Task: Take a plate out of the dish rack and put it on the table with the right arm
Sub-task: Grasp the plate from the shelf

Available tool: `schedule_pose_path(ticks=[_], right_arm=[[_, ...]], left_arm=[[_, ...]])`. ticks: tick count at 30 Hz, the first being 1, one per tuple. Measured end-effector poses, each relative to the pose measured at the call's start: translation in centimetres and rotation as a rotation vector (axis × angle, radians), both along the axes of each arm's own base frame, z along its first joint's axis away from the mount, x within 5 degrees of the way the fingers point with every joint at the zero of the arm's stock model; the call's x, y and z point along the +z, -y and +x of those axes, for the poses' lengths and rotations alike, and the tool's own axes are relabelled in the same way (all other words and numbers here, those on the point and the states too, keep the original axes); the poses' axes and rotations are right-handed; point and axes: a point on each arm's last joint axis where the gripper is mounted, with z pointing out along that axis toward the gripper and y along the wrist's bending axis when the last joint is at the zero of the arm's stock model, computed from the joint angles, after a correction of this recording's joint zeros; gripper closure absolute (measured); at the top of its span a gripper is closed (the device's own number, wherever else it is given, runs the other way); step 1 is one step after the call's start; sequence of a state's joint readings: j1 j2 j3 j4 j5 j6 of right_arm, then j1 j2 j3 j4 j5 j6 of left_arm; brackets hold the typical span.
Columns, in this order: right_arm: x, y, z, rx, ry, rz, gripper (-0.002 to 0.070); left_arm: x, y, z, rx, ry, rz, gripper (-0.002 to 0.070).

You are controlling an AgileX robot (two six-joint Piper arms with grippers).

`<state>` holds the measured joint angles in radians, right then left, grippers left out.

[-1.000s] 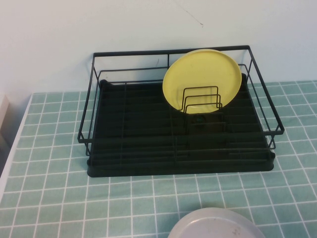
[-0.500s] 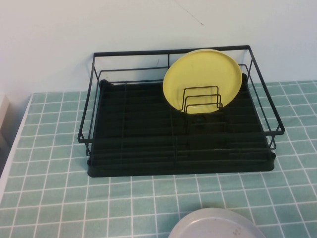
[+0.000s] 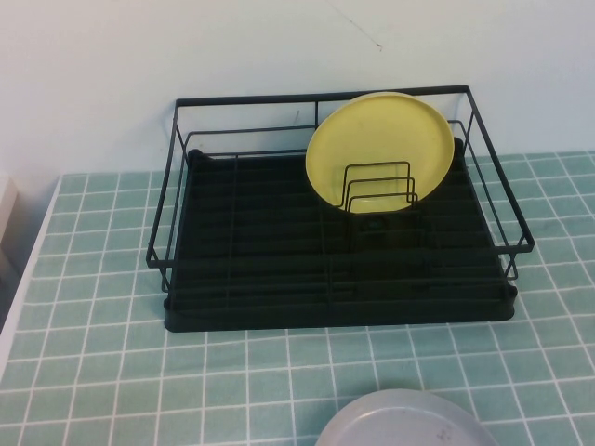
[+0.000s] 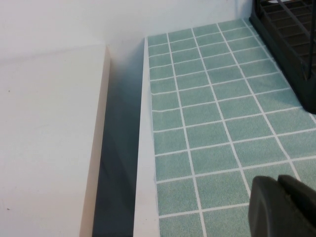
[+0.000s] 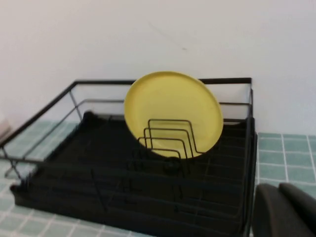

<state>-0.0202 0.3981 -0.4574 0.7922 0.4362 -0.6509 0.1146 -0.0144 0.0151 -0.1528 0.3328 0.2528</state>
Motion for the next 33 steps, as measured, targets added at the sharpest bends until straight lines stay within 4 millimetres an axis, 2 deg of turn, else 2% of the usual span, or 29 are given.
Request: schedule_pose_path(ticks=[3,8,11,12,13,16,21,23,26,33], right_arm=[[3.3,-0.7,2.1,0.153,-0.008,-0.212,0.0678],[7.8,-1.6,6.4,0.382,-0.018,-0.436,0.0678],[9.3,-1.8,9.9,0.462,-0.035,-0.492,0.0674],[9.5,-1.9,10.7,0.478,-0.039,-0.499,0.0666],[9.8,-2.0,12.2,0.510,-0.052,-0.511,0.0647],[10.0,-2.4,15.4,0.572,-0.070,-0.534,0.0546],[10.1,-3.6,20.4,0.637,-0.024,-0.600,0.0283],[9.8,-4.3,22.2,0.643,-0.003,-0.623,0.0222],[8.9,-5.2,24.9,0.642,0.013,-0.644,0.0192],[5.5,-6.7,30.6,0.656,-0.018,-0.658,0.0178]], left_arm=[[0.0,0.0,0.0,0.000,0.000,0.000,0.0678],[0.0,0.0,0.0,0.000,0.000,0.000,0.0678],[0.0,0.0,0.0,0.000,0.000,0.000,0.0678],[0.0,0.0,0.0,0.000,0.000,0.000,0.0678],[0.0,0.0,0.0,0.000,0.000,0.000,0.0678],[0.0,0.0,0.0,0.000,0.000,0.000,0.0678],[0.0,0.0,0.0,0.000,0.000,0.000,0.0678],[0.0,0.0,0.0,0.000,0.000,0.000,0.0678],[0.0,0.0,0.0,0.000,0.000,0.000,0.0678],[0.0,0.0,0.0,0.000,0.000,0.000,0.0678]])
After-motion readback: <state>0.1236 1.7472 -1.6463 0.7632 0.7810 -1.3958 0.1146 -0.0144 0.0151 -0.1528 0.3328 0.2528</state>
